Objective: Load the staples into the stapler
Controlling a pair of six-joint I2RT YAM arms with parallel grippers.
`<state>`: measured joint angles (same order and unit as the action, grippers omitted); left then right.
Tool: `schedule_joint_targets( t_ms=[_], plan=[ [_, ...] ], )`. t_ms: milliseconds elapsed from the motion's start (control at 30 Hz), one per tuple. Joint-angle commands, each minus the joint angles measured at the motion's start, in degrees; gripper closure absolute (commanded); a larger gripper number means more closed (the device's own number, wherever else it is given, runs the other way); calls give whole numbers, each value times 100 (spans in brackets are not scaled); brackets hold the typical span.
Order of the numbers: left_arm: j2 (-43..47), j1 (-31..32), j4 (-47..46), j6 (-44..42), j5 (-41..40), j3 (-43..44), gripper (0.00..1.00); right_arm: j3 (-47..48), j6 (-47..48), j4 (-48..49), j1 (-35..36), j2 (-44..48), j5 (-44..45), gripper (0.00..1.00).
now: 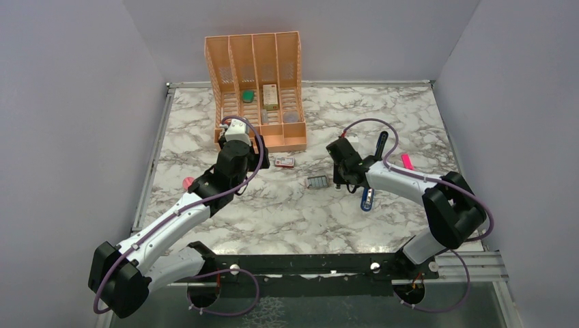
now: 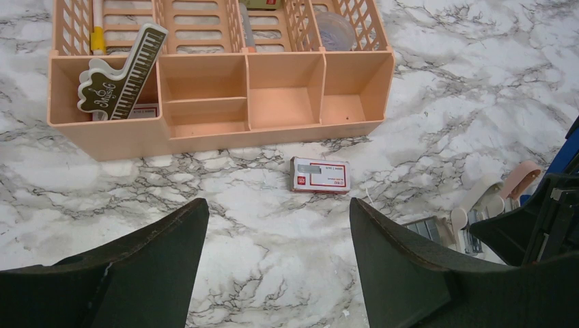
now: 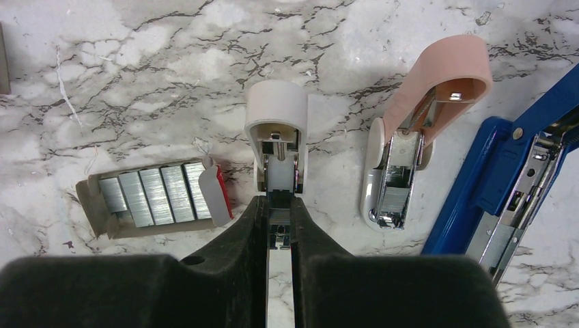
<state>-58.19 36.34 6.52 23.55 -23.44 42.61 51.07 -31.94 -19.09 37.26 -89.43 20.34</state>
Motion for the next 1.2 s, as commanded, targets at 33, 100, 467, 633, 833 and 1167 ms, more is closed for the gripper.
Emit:
schedule_joint_targets(
  t_ms=[33, 100, 467, 633, 833, 1167],
  plan=[
    [5, -23, -81, 44, -28, -38, 23, 50, -49, 33, -33, -114, -60, 84],
    [9, -22, -81, 44, -27, -42, 23, 47, -49, 25, -34, -125, -56, 84],
    [-9, -23, -81, 39, -28, -41, 23, 25, -62, -11, -34, -140, -153, 84],
    [-13, -26, -81, 36, -24, -29, 23, 69, -75, -97, -31, 26, -24, 84],
    [-11, -22, -81, 36, -29, -24, 23, 156, -62, -130, -33, 246, 74, 83],
    [-11, -26, -81, 36, -29, -33, 23, 110, -49, -41, -31, 65, -90, 83]
  ],
)
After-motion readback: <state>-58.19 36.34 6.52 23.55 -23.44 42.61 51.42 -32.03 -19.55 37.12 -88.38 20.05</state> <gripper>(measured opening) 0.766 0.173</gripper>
